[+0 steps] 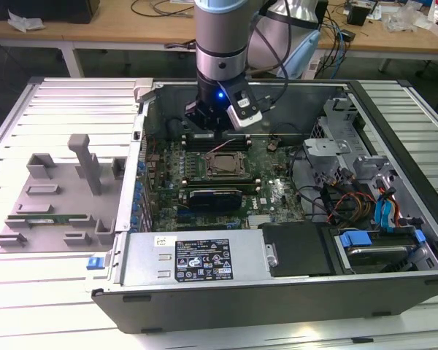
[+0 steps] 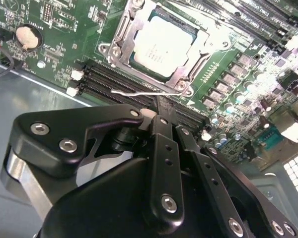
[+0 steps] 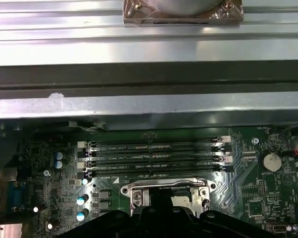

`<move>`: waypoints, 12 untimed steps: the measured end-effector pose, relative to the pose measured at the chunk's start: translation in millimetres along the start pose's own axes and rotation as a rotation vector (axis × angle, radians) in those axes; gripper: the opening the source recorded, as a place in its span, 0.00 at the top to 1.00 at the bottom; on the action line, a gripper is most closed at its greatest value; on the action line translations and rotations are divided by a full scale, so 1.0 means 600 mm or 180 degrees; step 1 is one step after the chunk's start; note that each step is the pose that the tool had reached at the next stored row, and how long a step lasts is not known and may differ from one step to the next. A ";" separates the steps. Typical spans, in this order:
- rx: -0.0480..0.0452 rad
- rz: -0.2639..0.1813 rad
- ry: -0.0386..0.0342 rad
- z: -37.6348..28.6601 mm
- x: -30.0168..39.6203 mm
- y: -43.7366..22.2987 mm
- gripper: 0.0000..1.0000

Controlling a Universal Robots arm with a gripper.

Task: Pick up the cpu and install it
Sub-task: 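Install the first cpu locking lever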

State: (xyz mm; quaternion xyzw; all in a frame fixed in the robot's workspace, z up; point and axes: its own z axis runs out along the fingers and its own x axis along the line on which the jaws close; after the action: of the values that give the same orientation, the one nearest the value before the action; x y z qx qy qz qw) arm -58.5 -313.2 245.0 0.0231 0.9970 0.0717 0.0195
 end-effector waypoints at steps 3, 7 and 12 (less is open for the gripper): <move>0.0027 0.0000 -0.0001 0.004 0.000 -0.001 0.89; 0.0028 0.0002 -0.0001 0.007 -0.001 0.000 0.89; 0.0027 0.0002 -0.0002 0.007 -0.001 0.000 0.89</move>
State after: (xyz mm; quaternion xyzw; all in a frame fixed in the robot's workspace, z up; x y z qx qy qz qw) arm -57.6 -312.7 240.8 0.0235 0.9973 0.0675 0.0197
